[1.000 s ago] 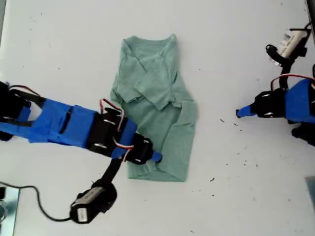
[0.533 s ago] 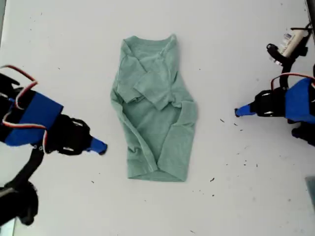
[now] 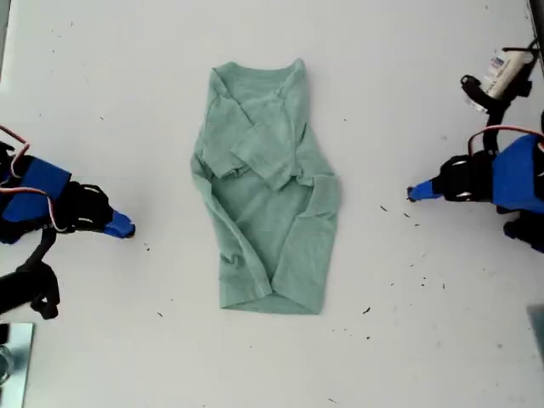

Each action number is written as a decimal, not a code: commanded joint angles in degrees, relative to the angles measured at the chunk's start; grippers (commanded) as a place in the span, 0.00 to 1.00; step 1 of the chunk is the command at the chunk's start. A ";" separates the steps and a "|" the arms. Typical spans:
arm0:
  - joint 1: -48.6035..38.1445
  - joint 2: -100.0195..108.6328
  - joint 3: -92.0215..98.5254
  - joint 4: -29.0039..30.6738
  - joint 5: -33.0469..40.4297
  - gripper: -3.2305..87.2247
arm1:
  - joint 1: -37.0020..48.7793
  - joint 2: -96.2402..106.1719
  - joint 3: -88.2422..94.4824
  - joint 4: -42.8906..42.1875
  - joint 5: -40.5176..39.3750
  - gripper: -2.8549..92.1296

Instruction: Fold t shirt

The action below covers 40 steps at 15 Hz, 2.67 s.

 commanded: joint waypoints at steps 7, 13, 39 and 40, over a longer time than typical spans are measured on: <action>1.93 -42.89 -55.55 18.37 2.55 0.03 | -13.36 -33.13 -35.86 3.96 10.99 0.05; 2.81 -80.60 -109.42 34.63 12.92 0.03 | -22.15 -94.83 -100.20 10.90 8.35 0.02; 13.27 -100.55 -115.05 24.52 15.29 0.03 | -32.26 -121.11 -112.50 8.70 10.11 0.03; 15.21 -98.09 -115.05 24.43 14.33 0.03 | -33.40 -119.79 -112.76 8.17 10.63 0.03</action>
